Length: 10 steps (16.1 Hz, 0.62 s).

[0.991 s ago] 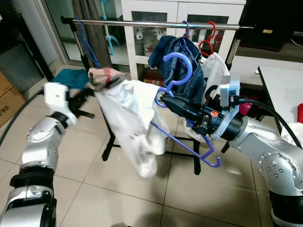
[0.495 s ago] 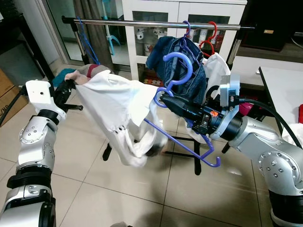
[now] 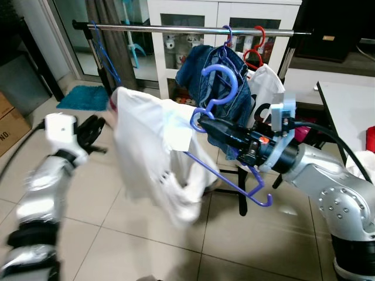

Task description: Hang hanger

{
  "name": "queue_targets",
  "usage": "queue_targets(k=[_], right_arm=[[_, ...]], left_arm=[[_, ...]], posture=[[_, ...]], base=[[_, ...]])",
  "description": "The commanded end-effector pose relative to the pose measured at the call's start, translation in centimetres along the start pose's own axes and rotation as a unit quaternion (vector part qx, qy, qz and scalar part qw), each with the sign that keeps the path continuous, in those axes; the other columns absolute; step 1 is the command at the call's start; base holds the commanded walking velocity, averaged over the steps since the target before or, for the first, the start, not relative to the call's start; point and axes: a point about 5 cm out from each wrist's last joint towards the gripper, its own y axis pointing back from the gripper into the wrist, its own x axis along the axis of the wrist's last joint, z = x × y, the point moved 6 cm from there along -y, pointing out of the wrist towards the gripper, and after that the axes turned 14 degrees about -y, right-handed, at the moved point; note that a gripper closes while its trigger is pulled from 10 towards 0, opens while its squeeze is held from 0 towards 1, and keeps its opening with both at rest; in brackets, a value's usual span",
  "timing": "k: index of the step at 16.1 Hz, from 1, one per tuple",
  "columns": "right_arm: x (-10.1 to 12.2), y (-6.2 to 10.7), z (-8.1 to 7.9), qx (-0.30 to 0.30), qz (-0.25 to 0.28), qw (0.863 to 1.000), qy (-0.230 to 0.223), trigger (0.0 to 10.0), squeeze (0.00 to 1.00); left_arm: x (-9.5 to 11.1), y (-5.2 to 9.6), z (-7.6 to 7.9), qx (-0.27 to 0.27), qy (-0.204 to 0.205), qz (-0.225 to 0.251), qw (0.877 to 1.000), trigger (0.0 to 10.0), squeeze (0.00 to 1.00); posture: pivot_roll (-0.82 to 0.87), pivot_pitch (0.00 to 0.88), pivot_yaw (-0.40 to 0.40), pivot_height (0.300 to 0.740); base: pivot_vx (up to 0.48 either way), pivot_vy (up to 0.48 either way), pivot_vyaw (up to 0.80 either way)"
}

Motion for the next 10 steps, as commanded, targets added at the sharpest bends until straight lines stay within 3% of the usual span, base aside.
queue_targets(k=[1,2,3,4,5,7,8,10], right_arm=[[0.8,-0.4,-0.2,0.004,0.006,1.000,0.016,10.0,0.00],[0.7,-0.5,0.0,0.000,0.000,1.000,0.023,10.0,0.00],[0.5,-0.6,0.1,0.001,-0.011,0.999,0.032,10.0,0.00],[0.1,-0.8,0.3,-0.002,-0.030,0.998,0.046,10.0,0.00],[-0.1,-0.8,0.4,-0.003,-0.039,0.998,0.051,10.0,0.00],[-0.6,-1.0,0.6,-0.002,-0.058,0.996,0.065,10.0,0.00],[-0.7,-1.0,0.6,-0.001,-0.063,0.996,0.069,10.0,0.00],[-0.8,-1.1,0.4,0.011,-0.082,0.993,0.088,10.0,0.00]], left_arm=[[0.2,0.8,-0.4,-0.024,0.001,0.000,1.000,10.0,1.00],[0.9,1.6,-1.8,-0.032,-0.015,0.003,0.999,10.0,1.00],[2.8,1.7,-2.7,-0.059,-0.037,0.024,0.997,10.0,1.00],[6.1,0.8,-3.0,-0.097,-0.051,0.063,0.992,10.0,1.00],[7.5,0.2,-2.8,-0.118,-0.057,0.079,0.988,10.0,1.00],[11.9,-1.3,-0.3,-0.225,-0.072,0.124,0.964,10.0,1.00],[12.7,-1.5,0.6,-0.253,-0.073,0.131,0.956,10.0,1.00],[14.7,-2.0,3.8,-0.372,-0.077,0.140,0.914,10.0,1.00]], posture=[[-0.12,0.000,0.067,0.740],[-0.11,0.000,0.061,0.740],[-0.11,0.000,0.061,0.740],[-0.10,0.000,0.060,0.740],[-0.10,0.000,0.063,0.740],[-0.10,0.000,0.067,0.740],[-0.10,0.000,0.067,0.740],[-0.11,0.000,0.075,0.740]], base=[[0.000,0.000,0.00],[0.000,0.000,0.00],[0.000,0.000,0.00],[0.000,0.000,0.00],[0.000,0.000,0.00],[0.000,0.000,0.00],[0.000,0.000,0.00],[0.000,0.000,0.00]])
